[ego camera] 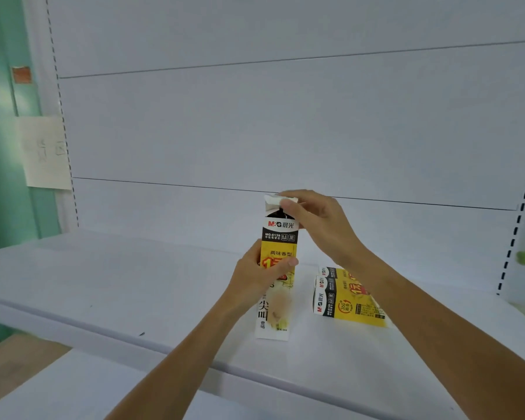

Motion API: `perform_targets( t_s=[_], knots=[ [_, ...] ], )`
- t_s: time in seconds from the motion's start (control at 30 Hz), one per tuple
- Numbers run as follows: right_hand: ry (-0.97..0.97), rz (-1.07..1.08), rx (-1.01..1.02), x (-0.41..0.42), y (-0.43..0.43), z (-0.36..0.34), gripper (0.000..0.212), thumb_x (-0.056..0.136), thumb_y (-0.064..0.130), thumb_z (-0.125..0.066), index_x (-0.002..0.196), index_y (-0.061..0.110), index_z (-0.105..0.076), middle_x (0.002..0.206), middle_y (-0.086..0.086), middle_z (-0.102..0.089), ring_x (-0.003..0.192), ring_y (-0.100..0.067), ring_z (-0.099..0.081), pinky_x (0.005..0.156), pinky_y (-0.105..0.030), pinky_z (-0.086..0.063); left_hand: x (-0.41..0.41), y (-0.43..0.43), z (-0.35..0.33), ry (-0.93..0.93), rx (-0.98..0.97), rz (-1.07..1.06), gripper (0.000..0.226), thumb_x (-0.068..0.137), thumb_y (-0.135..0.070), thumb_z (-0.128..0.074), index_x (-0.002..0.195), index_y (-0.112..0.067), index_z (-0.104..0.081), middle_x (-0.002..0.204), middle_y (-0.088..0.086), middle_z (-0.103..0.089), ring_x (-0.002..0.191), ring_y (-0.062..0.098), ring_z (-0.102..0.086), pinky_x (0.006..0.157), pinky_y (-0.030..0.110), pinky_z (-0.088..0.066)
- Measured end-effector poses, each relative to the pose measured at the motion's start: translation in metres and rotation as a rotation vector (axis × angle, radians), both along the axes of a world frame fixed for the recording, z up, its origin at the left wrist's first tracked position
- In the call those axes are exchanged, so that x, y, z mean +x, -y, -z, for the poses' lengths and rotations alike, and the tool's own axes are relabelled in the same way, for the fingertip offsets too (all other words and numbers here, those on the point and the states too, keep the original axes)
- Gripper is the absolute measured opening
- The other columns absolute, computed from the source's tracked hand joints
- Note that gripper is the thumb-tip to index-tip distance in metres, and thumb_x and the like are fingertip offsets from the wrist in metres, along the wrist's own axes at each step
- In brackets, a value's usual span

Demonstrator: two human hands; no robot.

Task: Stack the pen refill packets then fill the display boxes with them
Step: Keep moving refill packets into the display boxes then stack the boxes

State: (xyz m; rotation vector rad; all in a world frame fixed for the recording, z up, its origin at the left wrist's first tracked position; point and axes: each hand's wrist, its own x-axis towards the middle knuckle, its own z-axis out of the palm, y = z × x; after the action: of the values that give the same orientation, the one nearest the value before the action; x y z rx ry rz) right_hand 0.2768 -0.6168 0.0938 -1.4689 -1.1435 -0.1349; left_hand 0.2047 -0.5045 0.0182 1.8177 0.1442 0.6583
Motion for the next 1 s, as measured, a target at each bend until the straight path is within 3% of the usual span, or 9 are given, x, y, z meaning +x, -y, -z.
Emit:
perform_targets(
  t_s=[0.13, 0.3, 0.43, 0.63, 0.73, 0.8, 0.87, 0.93, 1.0],
  knots=[
    [0.015, -0.004, -0.019, -0.001, 0.002, 0.004, 0.012, 0.088, 0.022, -0.061, 0.094, 0.024, -0.072, 0.1, 0.01, -0.069, 0.098, -0.01, -0.062, 0.092, -0.039, -0.05, 0.0, -0.001, 0.008, -0.049, -0.006, 0.0, 0.025, 0.077, -0.041, -0.069, 0.096, -0.039, -0.053, 0.1, -0.007, -0.069, 0.091, 0.015, -0.067, 0.079, 0.032, -0.051],
    [0.025, -0.03, -0.06, -0.002, 0.005, 0.002, 0.015, 0.089, 0.02, -0.06, 0.092, 0.031, -0.07, 0.1, 0.012, -0.069, 0.101, -0.013, -0.061, 0.093, -0.036, -0.049, 0.0, 0.001, 0.01, -0.074, -0.011, -0.024, 0.024, 0.081, -0.037, -0.066, 0.099, -0.039, -0.05, 0.107, -0.003, -0.067, 0.096, 0.019, -0.065, 0.083, 0.035, -0.049],
    [0.065, -0.041, -0.082, -0.003, 0.006, 0.005, 0.019, 0.09, 0.024, -0.058, 0.103, 0.032, -0.069, 0.114, 0.012, -0.064, 0.109, 0.0, -0.055, 0.083, -0.014, -0.047, -0.001, 0.003, 0.011, -0.053, -0.04, -0.018, 0.036, 0.078, -0.042, -0.069, 0.108, -0.034, -0.052, 0.11, 0.0, -0.067, 0.098, 0.021, -0.065, 0.088, 0.039, -0.05],
    [0.042, -0.066, -0.06, -0.005, 0.005, 0.018, 0.023, 0.084, 0.017, -0.067, 0.101, 0.031, -0.069, 0.115, 0.017, -0.059, 0.111, -0.003, -0.055, 0.084, -0.022, -0.053, -0.004, 0.008, 0.011, -0.032, -0.081, -0.019, 0.049, 0.063, -0.054, -0.061, 0.107, -0.034, -0.053, 0.109, 0.0, -0.067, 0.096, 0.02, -0.065, 0.083, 0.033, -0.051],
    [-0.014, -0.091, -0.057, -0.008, 0.005, 0.017, 0.026, 0.084, 0.014, -0.066, 0.105, 0.029, -0.067, 0.117, 0.016, -0.057, 0.113, -0.005, -0.054, 0.082, -0.019, -0.053, -0.006, 0.007, 0.009, -0.058, -0.085, -0.013, 0.04, 0.078, -0.044, -0.066, 0.112, -0.03, -0.052, 0.11, 0.001, -0.066, 0.095, 0.019, -0.064, 0.074, 0.026, -0.048],
    [-0.055, -0.127, -0.051, -0.01, 0.009, 0.022, 0.04, 0.083, 0.013, -0.067, 0.117, 0.033, -0.059, 0.123, 0.016, -0.053, 0.117, -0.006, -0.052, 0.083, -0.017, -0.052, -0.011, 0.004, 0.007, -0.072, -0.077, 0.044, 0.031, 0.084, -0.034, -0.064, 0.112, -0.027, -0.054, 0.107, 0.0, -0.067, 0.093, 0.016, -0.064, 0.071, 0.023, -0.047],
    [-0.141, -0.12, -0.088, -0.009, 0.016, 0.038, 0.068, 0.077, 0.018, -0.073, 0.132, 0.04, -0.04, 0.131, 0.018, -0.044, 0.121, -0.003, -0.048, 0.084, -0.018, -0.051, -0.015, 0.0, 0.0, -0.017, -0.078, 0.078, 0.038, 0.076, -0.032, -0.069, 0.109, -0.02, -0.056, 0.102, 0.002, -0.068, 0.09, 0.014, -0.066, 0.072, 0.021, -0.048],
    [-0.225, -0.06, -0.195, -0.009, 0.023, 0.061, 0.09, 0.067, 0.03, -0.077, 0.142, 0.035, -0.026, 0.136, 0.013, -0.04, 0.123, -0.004, -0.045, 0.089, -0.022, -0.05, -0.017, -0.005, -0.012, 0.092, -0.119, 0.028, 0.045, 0.075, -0.021, -0.069, 0.115, -0.016, -0.05, 0.107, 0.006, -0.064, 0.09, 0.019, -0.064, 0.074, 0.023, -0.049],
    [-0.204, -0.033, -0.264, -0.013, 0.025, 0.083, 0.089, 0.066, 0.032, -0.079, 0.139, 0.032, -0.029, 0.131, 0.01, -0.047, 0.12, -0.009, -0.049, 0.095, -0.03, -0.048, -0.016, -0.006, -0.025, 0.147, -0.119, -0.014, 0.067, 0.077, -0.013, -0.07, 0.13, -0.029, -0.032, 0.112, 0.004, -0.057, 0.088, 0.017, -0.064, 0.075, 0.029, -0.051]
  ],
)
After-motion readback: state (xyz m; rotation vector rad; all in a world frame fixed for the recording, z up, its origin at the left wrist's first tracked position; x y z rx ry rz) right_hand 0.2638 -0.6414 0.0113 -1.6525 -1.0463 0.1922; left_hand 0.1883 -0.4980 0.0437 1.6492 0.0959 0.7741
